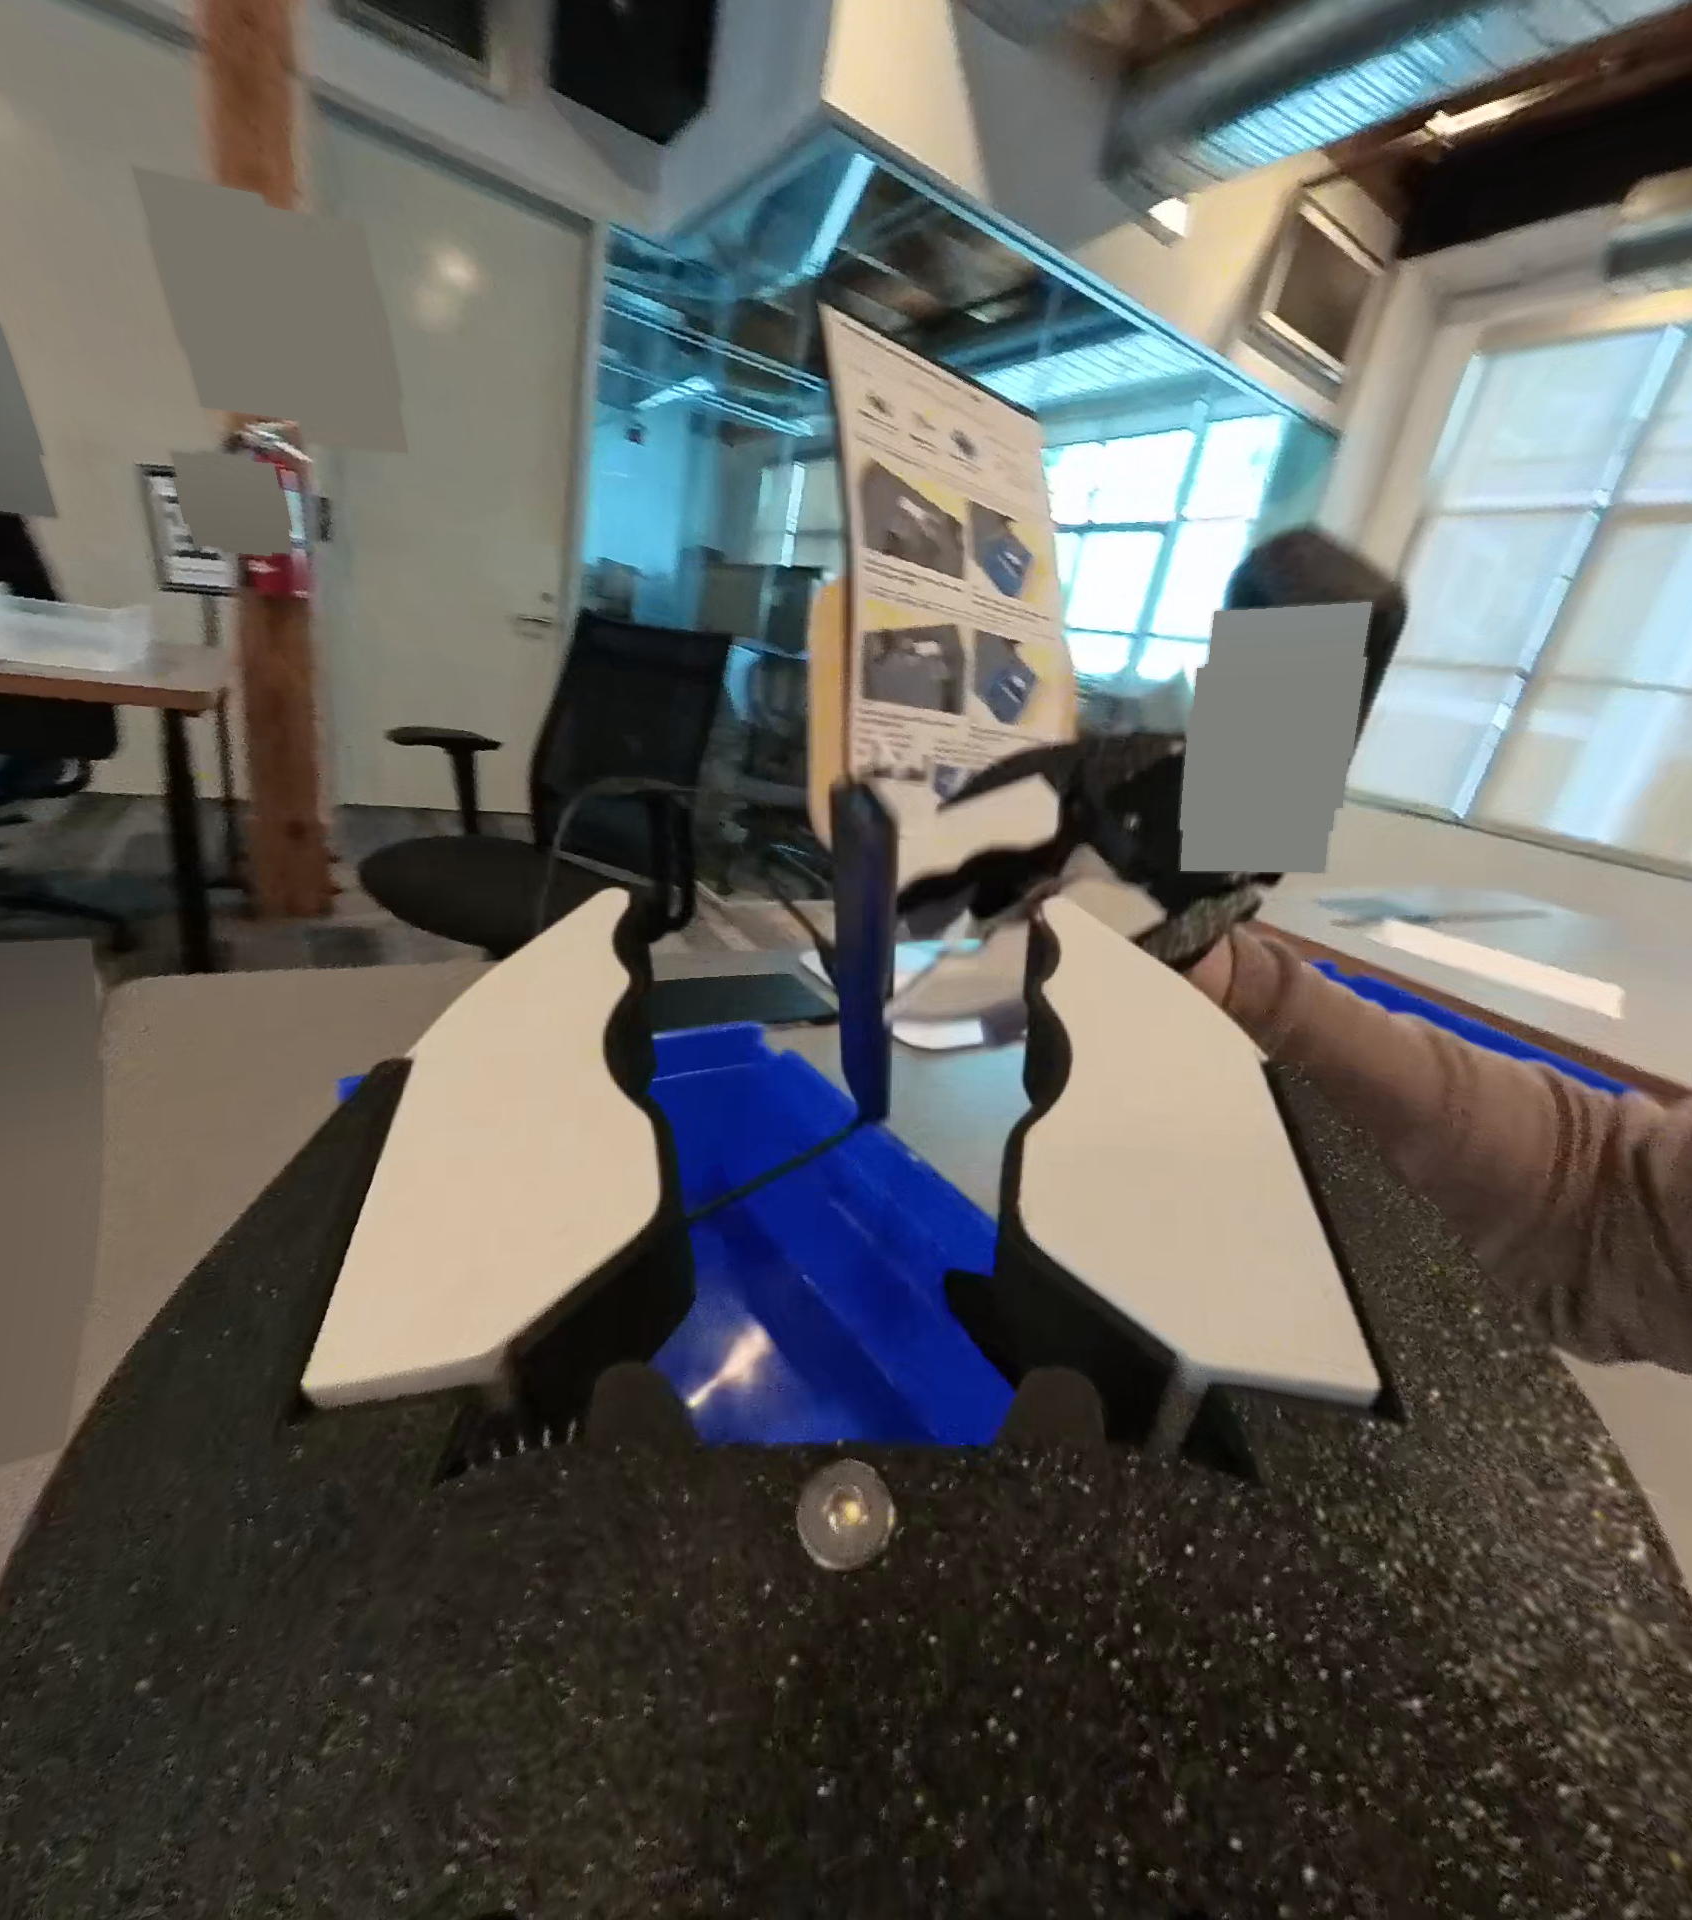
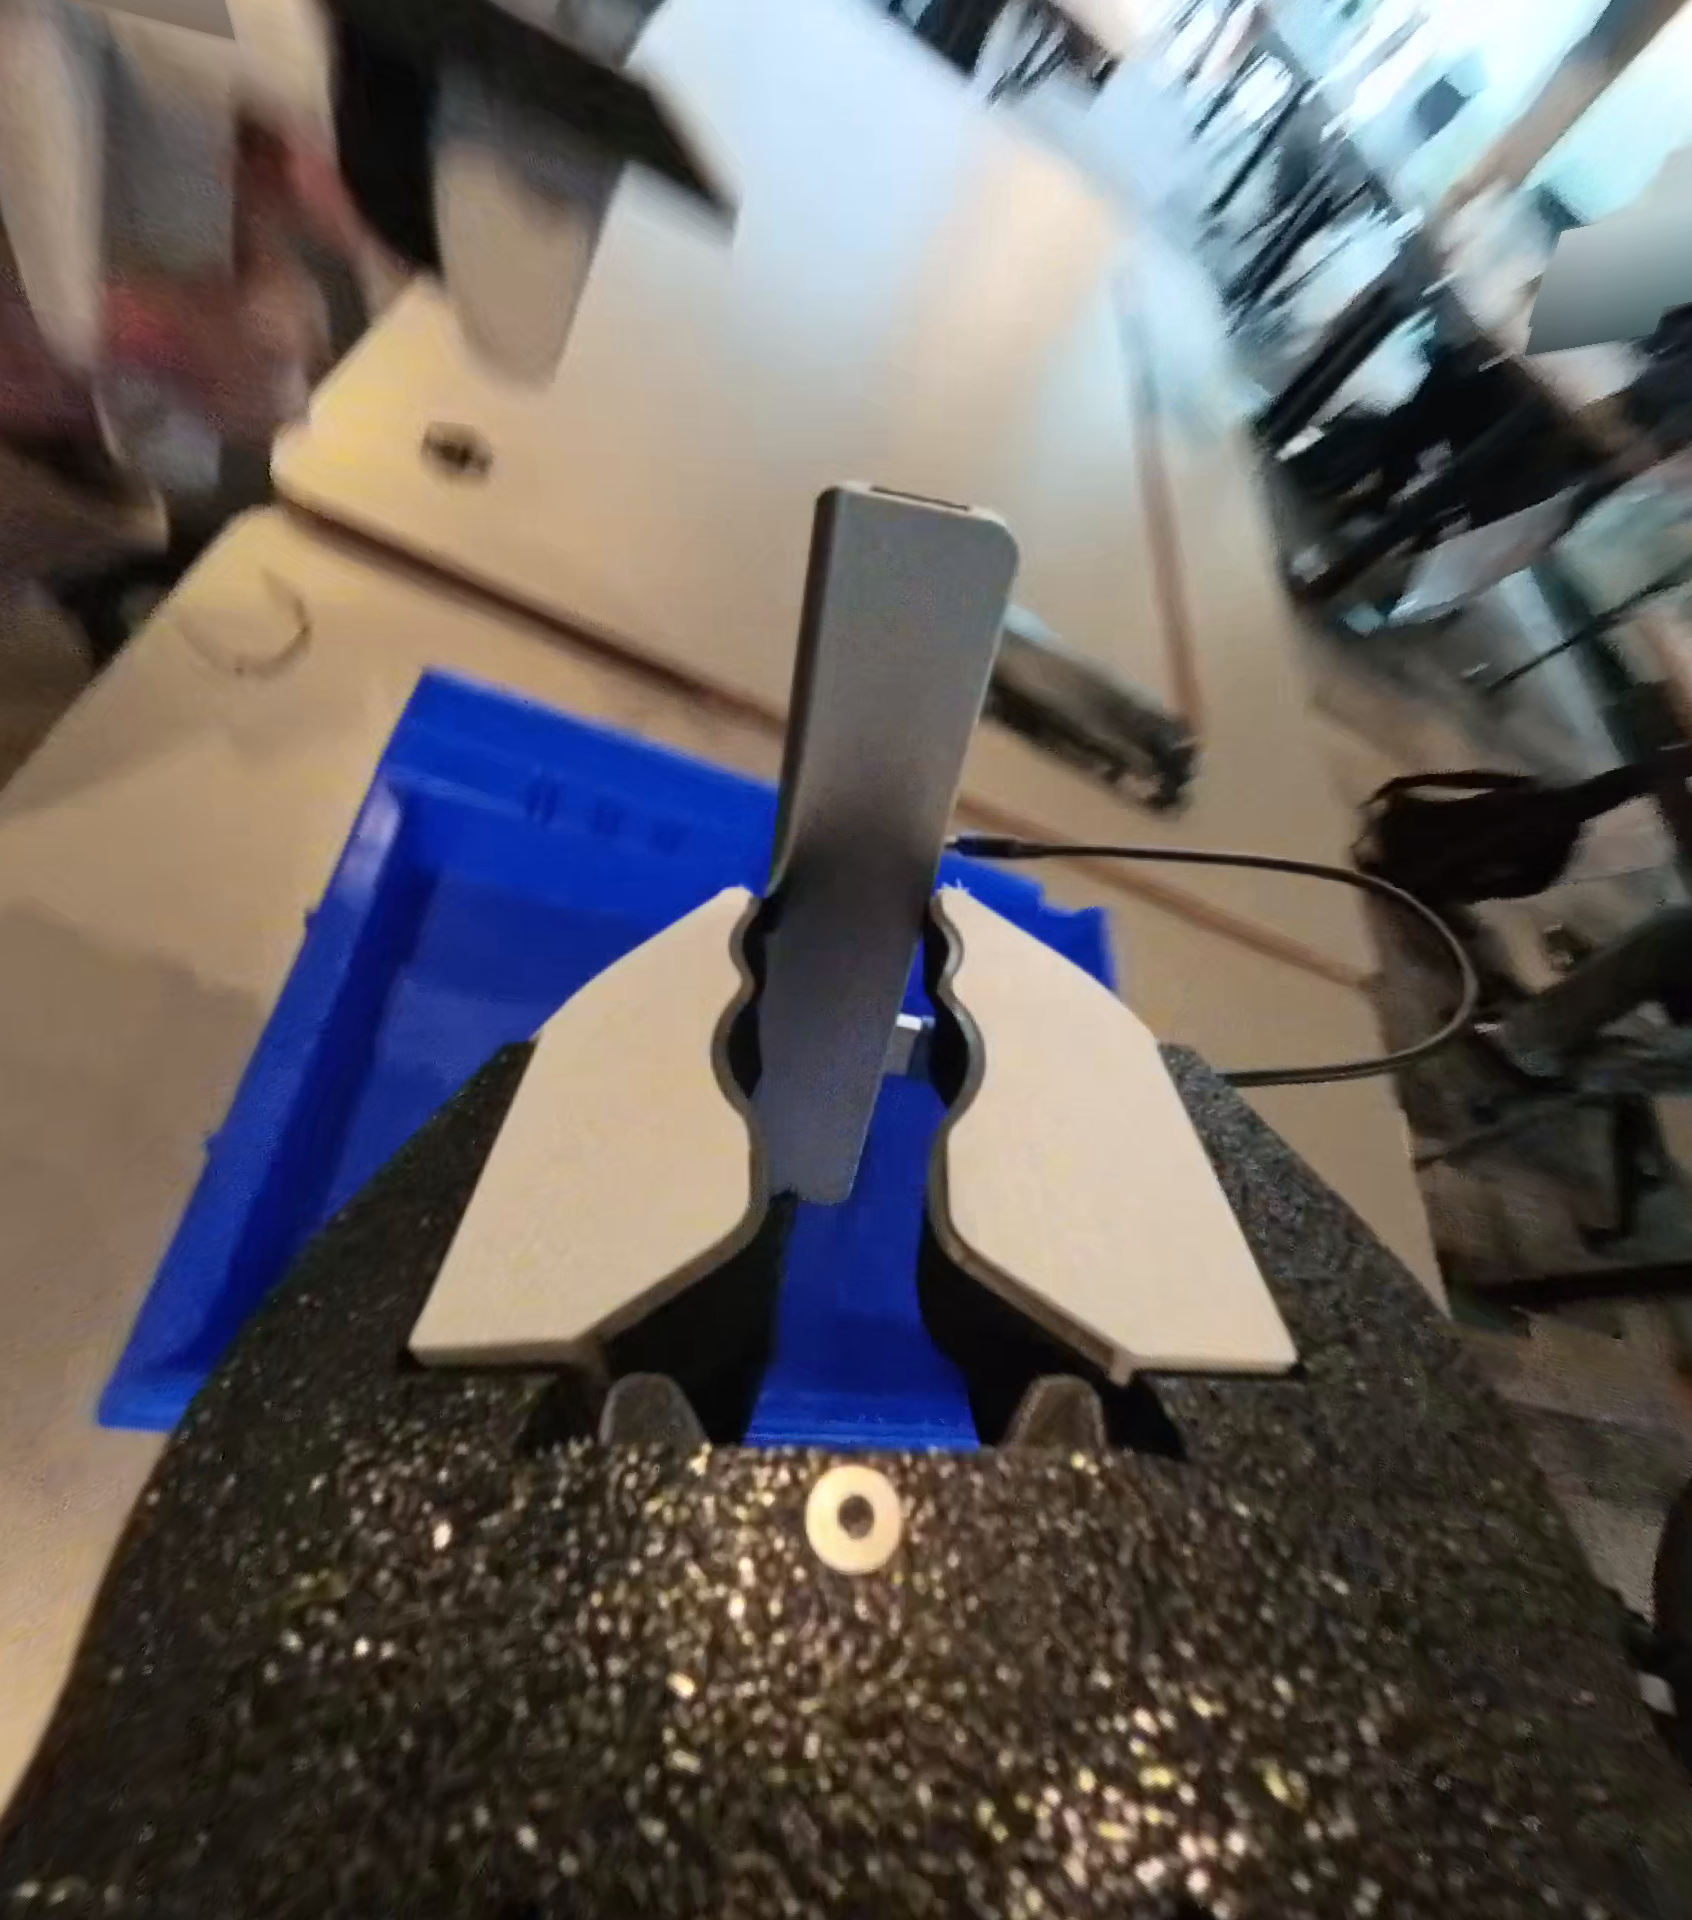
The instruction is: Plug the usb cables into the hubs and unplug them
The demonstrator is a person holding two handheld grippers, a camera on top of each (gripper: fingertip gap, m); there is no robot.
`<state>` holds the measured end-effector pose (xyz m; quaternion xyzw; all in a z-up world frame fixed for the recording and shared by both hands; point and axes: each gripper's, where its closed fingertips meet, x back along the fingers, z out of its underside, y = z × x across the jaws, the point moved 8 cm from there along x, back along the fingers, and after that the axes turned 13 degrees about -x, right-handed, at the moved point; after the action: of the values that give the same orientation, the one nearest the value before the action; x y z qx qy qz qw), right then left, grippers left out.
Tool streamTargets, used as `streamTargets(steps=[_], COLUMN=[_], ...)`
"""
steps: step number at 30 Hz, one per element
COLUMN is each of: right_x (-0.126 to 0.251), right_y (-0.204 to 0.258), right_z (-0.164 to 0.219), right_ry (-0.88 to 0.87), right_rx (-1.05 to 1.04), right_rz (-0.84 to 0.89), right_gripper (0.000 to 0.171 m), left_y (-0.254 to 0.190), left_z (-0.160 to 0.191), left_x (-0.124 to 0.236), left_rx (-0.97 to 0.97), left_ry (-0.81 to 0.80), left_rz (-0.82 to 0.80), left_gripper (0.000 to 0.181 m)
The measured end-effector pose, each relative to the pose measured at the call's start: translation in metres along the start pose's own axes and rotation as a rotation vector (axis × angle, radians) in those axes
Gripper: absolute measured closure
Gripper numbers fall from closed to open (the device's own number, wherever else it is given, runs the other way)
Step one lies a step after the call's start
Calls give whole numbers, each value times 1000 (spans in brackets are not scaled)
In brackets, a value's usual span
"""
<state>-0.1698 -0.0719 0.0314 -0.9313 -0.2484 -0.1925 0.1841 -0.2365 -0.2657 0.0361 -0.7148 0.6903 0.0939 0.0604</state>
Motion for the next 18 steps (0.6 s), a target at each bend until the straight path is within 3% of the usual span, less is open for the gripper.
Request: streamTargets(steps=[1, 5, 9, 13, 18], right_x=[17, 83, 126, 142, 151], right_y=[0, 11, 35, 66, 91], right_z=[-4, -9, 10, 31, 41], right_ry=[-79, -377, -532, -538, -524], right_rx=[-34, -201, -323, -347, -288], right_rz=[38, 154, 324, 461, 588], right_gripper=[143, 143, 143, 143, 142], left_y=[-8, -46, -94, -131, -166], left_z=[0, 2, 12, 37, 52], left_x=[-8, -42, -76, -107, -121], left_rx=[-19, -125, -217, -349, -366], left_ry=[7, 3, 41, 173, 149], left_rz=[36, 170, 303, 295, 354], left_gripper=[111, 108, 109, 113, 144])
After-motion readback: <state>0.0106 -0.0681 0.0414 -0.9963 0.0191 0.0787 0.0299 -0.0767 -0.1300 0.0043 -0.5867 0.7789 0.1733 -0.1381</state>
